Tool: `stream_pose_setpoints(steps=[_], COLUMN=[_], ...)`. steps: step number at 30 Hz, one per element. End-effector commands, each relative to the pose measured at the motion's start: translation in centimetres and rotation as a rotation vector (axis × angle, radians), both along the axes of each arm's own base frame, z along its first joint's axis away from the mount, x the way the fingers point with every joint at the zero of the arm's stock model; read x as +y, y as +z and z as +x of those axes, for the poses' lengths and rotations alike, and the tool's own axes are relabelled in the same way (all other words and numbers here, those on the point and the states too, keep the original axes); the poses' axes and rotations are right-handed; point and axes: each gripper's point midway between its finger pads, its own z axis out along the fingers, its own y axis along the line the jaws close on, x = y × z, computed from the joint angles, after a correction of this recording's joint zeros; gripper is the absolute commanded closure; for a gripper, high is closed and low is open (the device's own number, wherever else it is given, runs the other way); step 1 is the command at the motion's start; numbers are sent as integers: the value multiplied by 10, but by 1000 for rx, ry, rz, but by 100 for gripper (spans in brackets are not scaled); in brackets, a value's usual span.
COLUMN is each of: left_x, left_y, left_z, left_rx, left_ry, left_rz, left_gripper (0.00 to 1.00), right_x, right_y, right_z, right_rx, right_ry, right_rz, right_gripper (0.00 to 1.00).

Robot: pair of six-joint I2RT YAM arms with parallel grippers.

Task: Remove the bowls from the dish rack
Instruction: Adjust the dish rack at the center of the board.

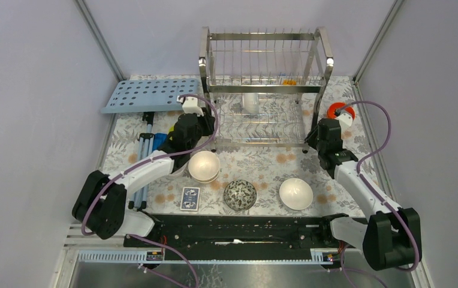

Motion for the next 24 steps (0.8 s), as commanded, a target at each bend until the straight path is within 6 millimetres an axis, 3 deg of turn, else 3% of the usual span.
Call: stream_pose_setpoints(steps=[1, 5, 7, 13, 20, 24], left_x=[2, -4, -3, -3, 4, 11], left_y=[10, 10, 12, 12, 24, 31], left_z=[-8, -13, -14, -13, -30, -44], left_rx=[3, 20, 23, 42, 62, 86], left_ry=[17, 6, 17, 22, 6, 6], left_rz=[-84, -105, -119, -111, -115, -113], left_gripper=[89, 85, 79, 50, 14, 7], right_x=[-4, 7, 24, 46, 111, 147], right_y=[35, 42, 49, 77, 125, 123], right_z=[33, 37, 33, 1, -53, -63], right_rx=[-115, -128, -146, -215, -405, -398], right_ry=[-29, 37, 140, 302, 714, 832], right_rz=[-21, -9, 21, 66, 139, 139], right_gripper=[63, 58, 52, 39, 36, 36])
